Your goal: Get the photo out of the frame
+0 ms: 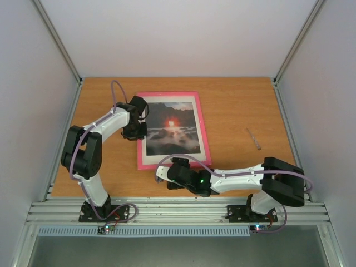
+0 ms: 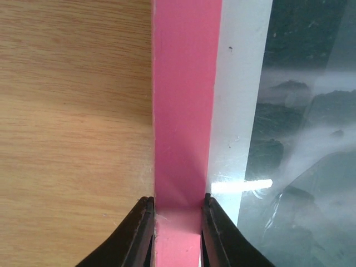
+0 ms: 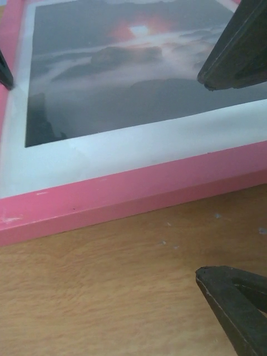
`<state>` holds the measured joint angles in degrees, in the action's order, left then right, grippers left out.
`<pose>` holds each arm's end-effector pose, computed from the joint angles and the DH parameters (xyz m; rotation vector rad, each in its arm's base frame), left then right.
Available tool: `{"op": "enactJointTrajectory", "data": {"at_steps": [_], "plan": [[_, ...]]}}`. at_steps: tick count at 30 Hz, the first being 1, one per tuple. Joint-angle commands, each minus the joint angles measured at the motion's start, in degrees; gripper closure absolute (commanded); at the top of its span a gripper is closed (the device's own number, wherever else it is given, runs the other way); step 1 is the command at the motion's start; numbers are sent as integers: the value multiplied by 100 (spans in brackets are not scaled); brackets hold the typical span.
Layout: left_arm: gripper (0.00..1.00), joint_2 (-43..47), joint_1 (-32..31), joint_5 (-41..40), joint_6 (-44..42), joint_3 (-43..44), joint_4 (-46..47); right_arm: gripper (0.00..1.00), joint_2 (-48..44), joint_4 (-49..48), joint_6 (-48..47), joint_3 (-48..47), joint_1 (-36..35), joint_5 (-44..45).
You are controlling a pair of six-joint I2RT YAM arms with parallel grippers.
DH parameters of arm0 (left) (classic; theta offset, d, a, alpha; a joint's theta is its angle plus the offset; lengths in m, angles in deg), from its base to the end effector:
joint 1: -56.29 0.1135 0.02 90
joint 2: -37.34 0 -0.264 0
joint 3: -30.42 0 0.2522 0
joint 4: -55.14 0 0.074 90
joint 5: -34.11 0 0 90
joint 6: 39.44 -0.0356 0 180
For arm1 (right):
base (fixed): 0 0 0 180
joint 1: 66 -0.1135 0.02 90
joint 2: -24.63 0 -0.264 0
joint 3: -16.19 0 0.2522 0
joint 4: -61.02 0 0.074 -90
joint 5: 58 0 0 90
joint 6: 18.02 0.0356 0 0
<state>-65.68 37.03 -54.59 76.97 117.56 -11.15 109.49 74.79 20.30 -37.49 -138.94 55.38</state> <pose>0.3179 -0.1119 0.1931 -0.1861 3.0167 -0.1119 0.0979 0.2708 0.1705 -1.9321 1.2354 -0.2898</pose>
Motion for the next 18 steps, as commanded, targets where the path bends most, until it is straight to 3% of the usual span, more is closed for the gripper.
{"op": "enactJointTrajectory", "data": {"at_steps": [1,11,18], "plan": [[100,490,5,143,336,111,75,13,355,-729,-352,65,-88,688],[99,682,120,224,515,109,-39,18,1232,-2045,-1000,101,-97,1575],[99,800,128,328,569,50,-99,29,1760,-3069,-1201,153,-97,1949]]}}
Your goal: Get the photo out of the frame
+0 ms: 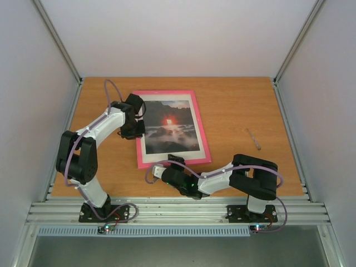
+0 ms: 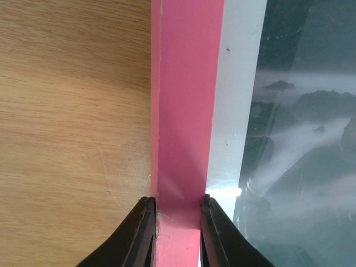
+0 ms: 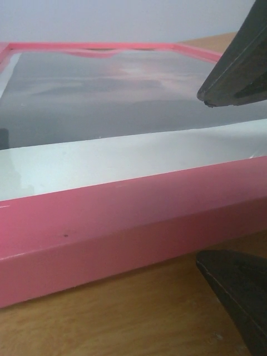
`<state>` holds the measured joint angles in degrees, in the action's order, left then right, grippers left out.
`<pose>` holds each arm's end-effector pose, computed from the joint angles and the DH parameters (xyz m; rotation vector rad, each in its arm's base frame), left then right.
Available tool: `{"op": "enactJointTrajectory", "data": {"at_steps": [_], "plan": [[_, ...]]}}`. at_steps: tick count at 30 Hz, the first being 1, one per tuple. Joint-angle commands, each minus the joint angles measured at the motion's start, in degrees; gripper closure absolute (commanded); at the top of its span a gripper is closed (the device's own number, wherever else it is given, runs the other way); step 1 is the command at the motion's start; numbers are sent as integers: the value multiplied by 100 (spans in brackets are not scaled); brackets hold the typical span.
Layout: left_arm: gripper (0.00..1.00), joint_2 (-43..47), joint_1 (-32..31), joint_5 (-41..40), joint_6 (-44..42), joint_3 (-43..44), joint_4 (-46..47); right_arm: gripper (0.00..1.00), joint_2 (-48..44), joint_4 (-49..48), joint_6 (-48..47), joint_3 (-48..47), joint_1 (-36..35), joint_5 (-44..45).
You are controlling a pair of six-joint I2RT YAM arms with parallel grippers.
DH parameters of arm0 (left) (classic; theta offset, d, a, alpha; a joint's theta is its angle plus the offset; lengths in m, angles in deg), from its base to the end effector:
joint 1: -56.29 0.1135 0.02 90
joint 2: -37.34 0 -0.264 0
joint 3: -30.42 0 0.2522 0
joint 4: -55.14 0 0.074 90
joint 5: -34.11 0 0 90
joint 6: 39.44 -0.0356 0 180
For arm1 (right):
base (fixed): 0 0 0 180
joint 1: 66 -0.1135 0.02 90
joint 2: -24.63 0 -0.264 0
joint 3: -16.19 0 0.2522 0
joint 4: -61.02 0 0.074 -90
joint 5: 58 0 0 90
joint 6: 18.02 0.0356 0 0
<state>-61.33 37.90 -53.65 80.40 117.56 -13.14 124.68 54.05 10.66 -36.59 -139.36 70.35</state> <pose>0.3092 -0.1043 0.2162 -0.2932 2.9765 -0.1623 0.1113 0.2954 0.1223 -1.8440 1.1438 -0.6368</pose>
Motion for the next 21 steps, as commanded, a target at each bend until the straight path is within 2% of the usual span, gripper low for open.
{"op": "enactJointTrajectory", "data": {"at_steps": [1,9,13,21], "plan": [[100,366,39,233,217,45,85,31,298,-1135,-288,69,-55,493],[100,525,60,304,245,-79,73,49,852,-2672,-1057,116,-47,963],[99,706,113,342,279,-197,102,62,897,-3347,-1442,170,-47,1085],[99,1216,511,605,463,-433,294,84,232,-2950,-1379,107,-47,998]]}}
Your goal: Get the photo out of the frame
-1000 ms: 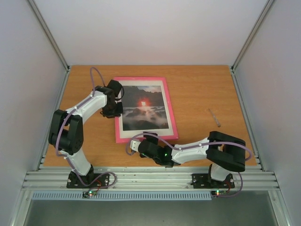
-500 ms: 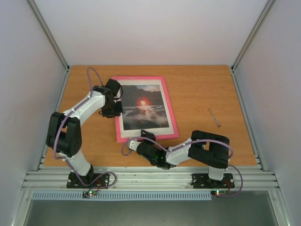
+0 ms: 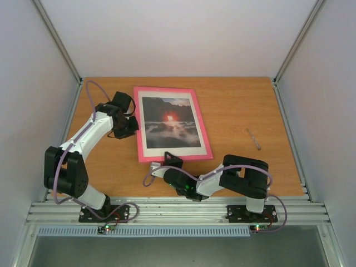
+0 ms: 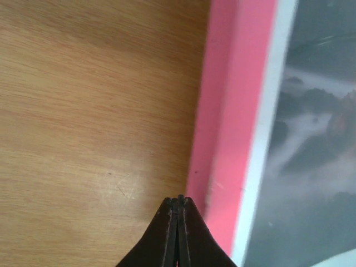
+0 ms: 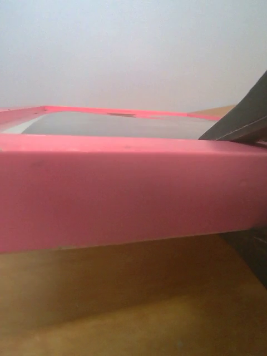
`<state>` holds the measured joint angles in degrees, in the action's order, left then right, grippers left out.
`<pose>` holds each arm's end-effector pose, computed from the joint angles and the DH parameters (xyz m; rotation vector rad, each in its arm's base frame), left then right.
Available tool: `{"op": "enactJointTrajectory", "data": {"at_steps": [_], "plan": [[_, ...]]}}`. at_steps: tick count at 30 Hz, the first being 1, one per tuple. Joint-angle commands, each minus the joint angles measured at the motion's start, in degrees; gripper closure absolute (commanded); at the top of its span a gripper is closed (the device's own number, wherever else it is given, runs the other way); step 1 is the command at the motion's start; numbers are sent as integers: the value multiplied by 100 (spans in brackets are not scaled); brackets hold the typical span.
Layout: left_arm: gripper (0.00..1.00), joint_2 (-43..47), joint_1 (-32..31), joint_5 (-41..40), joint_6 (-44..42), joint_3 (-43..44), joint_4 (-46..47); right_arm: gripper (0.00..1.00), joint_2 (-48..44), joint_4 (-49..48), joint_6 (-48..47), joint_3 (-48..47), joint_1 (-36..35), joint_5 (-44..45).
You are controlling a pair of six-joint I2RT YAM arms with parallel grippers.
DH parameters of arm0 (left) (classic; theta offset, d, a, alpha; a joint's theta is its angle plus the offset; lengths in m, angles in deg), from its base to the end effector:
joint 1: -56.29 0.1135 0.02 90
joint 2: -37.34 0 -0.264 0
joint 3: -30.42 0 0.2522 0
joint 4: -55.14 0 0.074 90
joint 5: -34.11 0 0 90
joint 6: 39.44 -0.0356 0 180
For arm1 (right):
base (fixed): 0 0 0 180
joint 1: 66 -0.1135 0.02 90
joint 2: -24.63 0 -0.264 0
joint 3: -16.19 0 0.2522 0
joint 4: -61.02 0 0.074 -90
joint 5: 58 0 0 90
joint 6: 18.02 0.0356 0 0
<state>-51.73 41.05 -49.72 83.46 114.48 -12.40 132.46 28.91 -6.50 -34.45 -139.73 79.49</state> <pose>0.2882 -0.0825 0.2511 -0.4200 2.8592 -0.3231 0.1166 0.3059 0.1113 -1.7050 0.9657 -0.8791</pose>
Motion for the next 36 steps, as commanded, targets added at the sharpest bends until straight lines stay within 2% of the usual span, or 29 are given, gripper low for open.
{"op": "enactJointTrajectory", "data": {"at_steps": [1,5,9,15,18,28,36], "plan": [[97,330,246,243,176,-143,241,86,-615,-292,380,-137,-9,53],[86,766,459,329,242,-153,252,93,-948,37,457,-210,-9,-27],[69,1294,684,268,251,-84,203,99,-1507,859,686,-374,-9,-265],[48,2086,880,-50,203,-66,197,99,-2355,2235,1133,-818,-9,-733],[44,2437,898,-236,199,-154,247,99,-2702,2833,1236,-1110,-11,-1006],[16,3318,908,-821,228,-500,493,99,-3260,3984,1322,-2436,53,-1771],[7,3723,909,-1273,269,-492,449,99,-3399,4431,2280,-3221,384,-2312]]}}
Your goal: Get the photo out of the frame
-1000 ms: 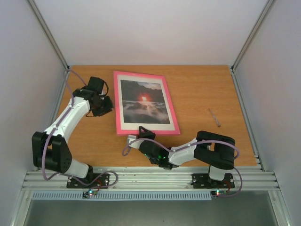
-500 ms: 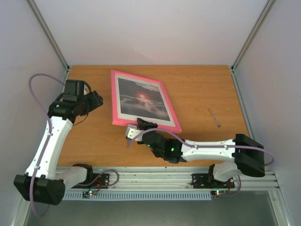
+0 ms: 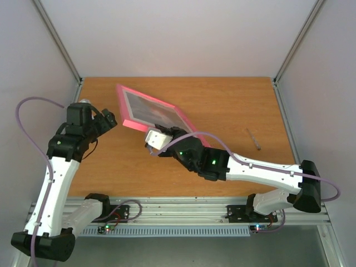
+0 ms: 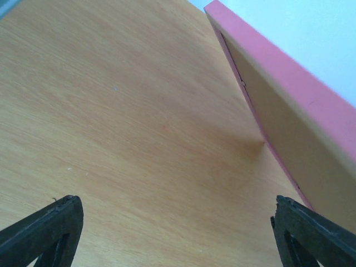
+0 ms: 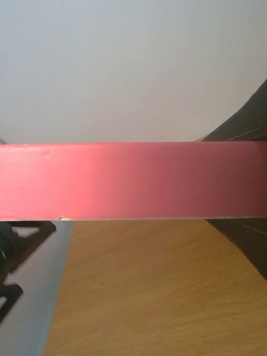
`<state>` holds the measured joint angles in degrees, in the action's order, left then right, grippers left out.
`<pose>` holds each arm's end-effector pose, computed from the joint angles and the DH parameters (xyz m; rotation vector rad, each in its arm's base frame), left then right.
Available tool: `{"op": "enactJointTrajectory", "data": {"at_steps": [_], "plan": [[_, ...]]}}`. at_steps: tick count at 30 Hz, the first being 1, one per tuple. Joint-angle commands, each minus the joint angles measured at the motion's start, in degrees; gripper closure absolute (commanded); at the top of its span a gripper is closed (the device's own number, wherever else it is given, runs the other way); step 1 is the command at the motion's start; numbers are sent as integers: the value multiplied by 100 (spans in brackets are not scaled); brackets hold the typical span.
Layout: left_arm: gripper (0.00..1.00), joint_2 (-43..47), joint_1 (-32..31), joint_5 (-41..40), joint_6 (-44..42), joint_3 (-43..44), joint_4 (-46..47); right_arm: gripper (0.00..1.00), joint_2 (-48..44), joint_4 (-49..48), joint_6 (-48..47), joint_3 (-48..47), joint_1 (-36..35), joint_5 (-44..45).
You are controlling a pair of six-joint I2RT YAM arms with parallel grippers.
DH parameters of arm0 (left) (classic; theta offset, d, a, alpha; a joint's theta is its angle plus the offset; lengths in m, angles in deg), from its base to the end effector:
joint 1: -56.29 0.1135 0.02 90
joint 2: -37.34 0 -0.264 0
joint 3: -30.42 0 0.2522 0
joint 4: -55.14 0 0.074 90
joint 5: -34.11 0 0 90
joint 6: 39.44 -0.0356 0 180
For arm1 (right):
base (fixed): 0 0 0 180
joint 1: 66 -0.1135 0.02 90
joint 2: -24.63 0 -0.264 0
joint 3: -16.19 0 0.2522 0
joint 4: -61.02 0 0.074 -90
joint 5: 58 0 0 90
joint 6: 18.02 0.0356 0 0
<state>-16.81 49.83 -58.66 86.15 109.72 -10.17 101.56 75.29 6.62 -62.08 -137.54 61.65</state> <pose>0.1765 -0.0183 0.3640 -0.6014 2.2123 -0.3304 0.1164 0.2929 0.3531 -1.4873 0.9827 -0.3861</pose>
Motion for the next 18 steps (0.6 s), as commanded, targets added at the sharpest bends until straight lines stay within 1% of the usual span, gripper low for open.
{"op": "enactJointTrajectory", "data": {"at_steps": [1,4,7,12,18], "plan": [[6,278,26,-424,7,-15,224,99,-343,-186,1137,-491,229,-625],[2,420,31,-503,0,-27,221,99,-463,-214,1656,-523,447,-958],[1,509,31,-532,0,-67,250,99,-596,-324,2173,-461,664,-1209],[1,475,31,-426,4,-59,227,99,-913,-662,3466,-140,1185,-1480],[1,311,31,-197,58,-58,273,99,-1294,-798,4984,365,1843,-1820]]}}
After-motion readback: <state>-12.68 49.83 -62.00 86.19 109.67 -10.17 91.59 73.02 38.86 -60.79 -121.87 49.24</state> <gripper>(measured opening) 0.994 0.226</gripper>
